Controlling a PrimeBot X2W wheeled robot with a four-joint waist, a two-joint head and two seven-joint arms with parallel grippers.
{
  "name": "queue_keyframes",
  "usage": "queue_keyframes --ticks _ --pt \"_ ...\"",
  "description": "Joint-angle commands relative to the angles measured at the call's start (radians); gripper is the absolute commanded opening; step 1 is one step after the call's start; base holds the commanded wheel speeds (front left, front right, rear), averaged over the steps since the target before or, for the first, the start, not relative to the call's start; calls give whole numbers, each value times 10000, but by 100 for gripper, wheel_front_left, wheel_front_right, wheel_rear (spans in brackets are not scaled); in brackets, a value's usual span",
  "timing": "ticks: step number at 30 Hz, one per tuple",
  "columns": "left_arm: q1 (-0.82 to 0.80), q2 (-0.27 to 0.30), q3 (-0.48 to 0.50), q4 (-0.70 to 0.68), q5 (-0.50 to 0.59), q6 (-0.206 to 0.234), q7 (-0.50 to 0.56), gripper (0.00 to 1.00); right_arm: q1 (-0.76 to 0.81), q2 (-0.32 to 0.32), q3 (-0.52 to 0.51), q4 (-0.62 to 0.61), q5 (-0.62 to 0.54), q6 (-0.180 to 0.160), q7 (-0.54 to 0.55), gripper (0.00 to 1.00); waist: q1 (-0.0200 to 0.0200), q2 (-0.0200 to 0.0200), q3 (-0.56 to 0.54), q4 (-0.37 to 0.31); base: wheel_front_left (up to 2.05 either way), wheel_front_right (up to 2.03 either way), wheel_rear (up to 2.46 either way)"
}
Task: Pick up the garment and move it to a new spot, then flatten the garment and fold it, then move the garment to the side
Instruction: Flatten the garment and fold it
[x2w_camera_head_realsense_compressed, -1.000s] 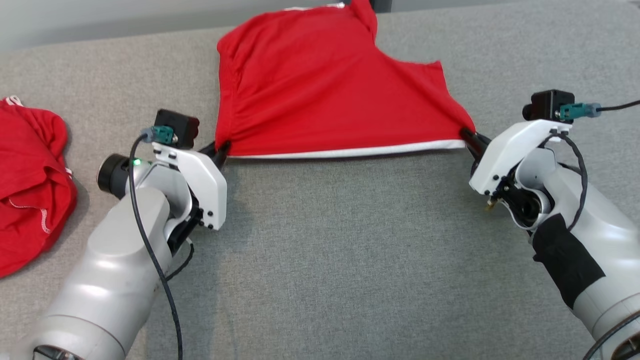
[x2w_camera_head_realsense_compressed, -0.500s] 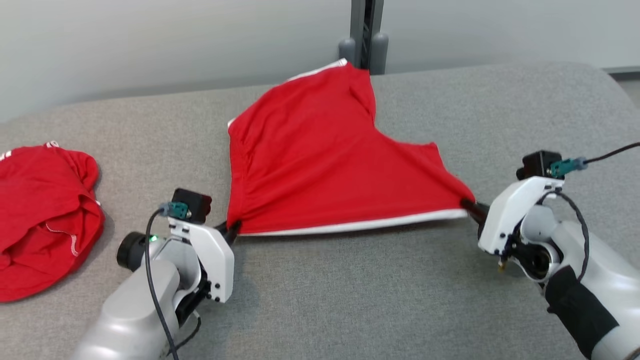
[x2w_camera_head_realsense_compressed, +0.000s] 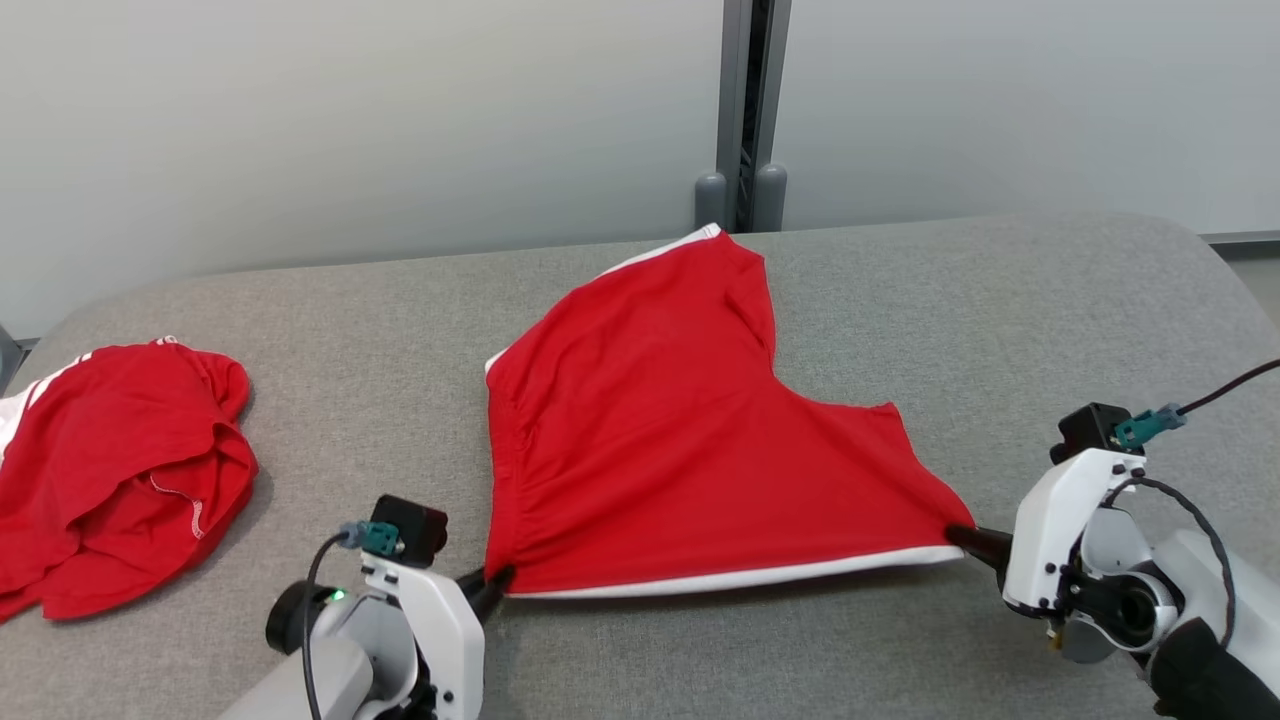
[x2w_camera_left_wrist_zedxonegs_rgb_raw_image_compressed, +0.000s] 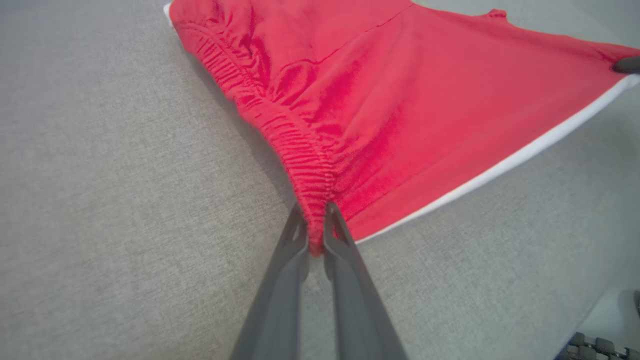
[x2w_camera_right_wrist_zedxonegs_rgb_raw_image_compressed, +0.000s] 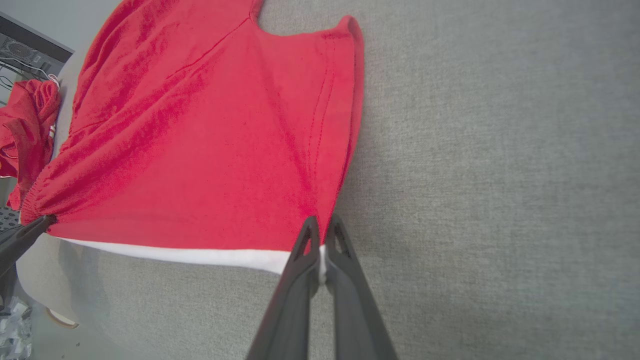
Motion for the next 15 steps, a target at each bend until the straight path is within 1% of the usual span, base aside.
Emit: queue_keyframes --ticks 1,4,9,15 --pt "137 98 -12 -101 -67 17 31 0 142 -167 -7 -78 103 -3 91 0 1 -1 -42 7 0 0 0" --pt "560 291 -38 -693 -212 108 216 0 441 -512 79 -534 353 -3 587 0 1 -1 -116 3 0 0 0" --pt "1319 652 -75 -1978 -478 379 595 0 893 -1170 112 -1385 789 -3 1368 0 1 -1 -178 -60 0 0 0" --pt "2171 1258 -142 -3831 -721 962 1123 0 1492 -1962 -47 -2348 1284 -3 2148 0 1 -1 -188 -135 0 0 0"
